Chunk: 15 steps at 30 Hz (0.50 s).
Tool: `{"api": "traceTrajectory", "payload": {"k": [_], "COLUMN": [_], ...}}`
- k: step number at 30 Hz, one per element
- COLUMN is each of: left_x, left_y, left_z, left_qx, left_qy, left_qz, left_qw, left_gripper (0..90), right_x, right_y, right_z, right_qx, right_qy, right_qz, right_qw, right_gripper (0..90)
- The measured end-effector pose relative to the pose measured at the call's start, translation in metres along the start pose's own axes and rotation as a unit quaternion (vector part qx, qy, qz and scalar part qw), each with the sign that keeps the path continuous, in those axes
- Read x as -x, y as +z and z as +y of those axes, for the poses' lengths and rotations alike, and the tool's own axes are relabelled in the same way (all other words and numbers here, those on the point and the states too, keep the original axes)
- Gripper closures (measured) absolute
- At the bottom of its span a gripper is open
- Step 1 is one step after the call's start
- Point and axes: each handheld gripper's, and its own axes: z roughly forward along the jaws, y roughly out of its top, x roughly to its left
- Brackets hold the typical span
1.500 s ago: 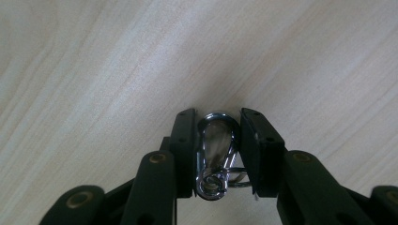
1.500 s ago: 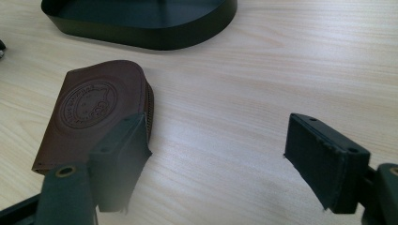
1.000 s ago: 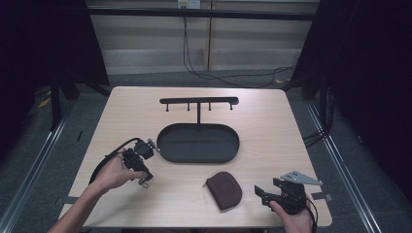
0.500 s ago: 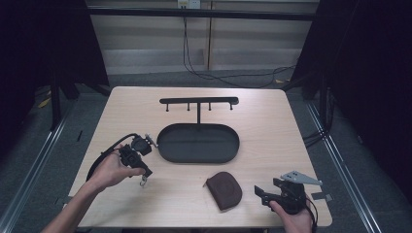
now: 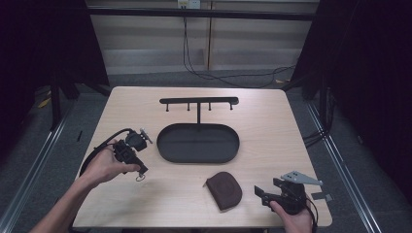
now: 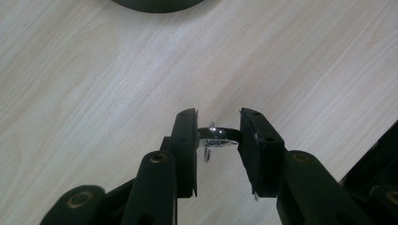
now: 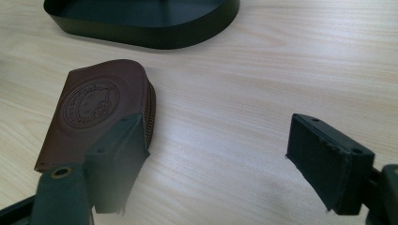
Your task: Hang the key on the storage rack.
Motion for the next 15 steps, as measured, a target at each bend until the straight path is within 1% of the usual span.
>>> {"api": "traceTrajectory", "payload": {"k": [1,2,3,5,7,9,11,12,13,14,15], "left_x": [0.0,0.0,0.0,0.0,0.001,0.0,0.001,0.001,0.001,0.001,0.001], "left_y": [-0.001,-0.002,-0.003,-0.006,-0.009,-0.015,-0.02,-0.022,-0.025,-0.026,-0.027], "left_z": [0.0,0.0,-0.001,-0.001,-0.001,-0.001,-0.001,-0.001,-0.001,0.0,0.0], "left_qx": [-0.002,-0.002,0.003,-0.006,0.003,0.001,0.01,0.01,0.007,0.008,0.011], "left_qy": [0.003,0.0,-0.007,-0.001,-0.009,-0.004,-0.006,-0.008,-0.002,-0.001,-0.005], "left_qz": [0.001,0.004,0.004,0.004,0.007,0.011,0.014,0.014,0.011,0.011,0.013], "left_qw": [1.0,1.0,1.0,1.0,0.9999,0.9999,0.9998,0.9998,0.9999,0.9999,0.9998], "left_gripper": [68.1,68.0,68.0,68.0,68.0,68.1,68.0,68.0,68.0,68.0,68.1], "right_x": [0.0,-0.001,-0.001,-0.001,-0.001,-0.001,-0.001,-0.001,-0.001,-0.001,-0.001], "right_y": [0.0,0.0,0.0,-0.001,-0.001,-0.001,-0.001,-0.001,-0.001,-0.001,-0.001], "right_z": [0.0,0.0,0.0,0.0,0.0,0.0,0.0,0.0,0.0,0.0,0.0], "right_qx": [0.0,-0.001,0.001,0.001,0.001,0.001,0.001,0.001,0.001,0.001,0.001], "right_qy": [0.0,-0.001,-0.004,-0.003,-0.002,-0.002,-0.003,-0.003,-0.003,-0.003,-0.004], "right_qz": [0.001,0.0,0.001,0.001,0.0,0.001,0.0,0.0,0.0,0.001,0.001], "right_qw": [1.0,1.0,1.0,1.0,1.0,1.0,1.0,1.0,1.0,1.0,1.0], "right_gripper": [19.8,19.8,19.8,19.8,19.7,19.7,19.7,19.7,19.7,19.7,19.7]}}
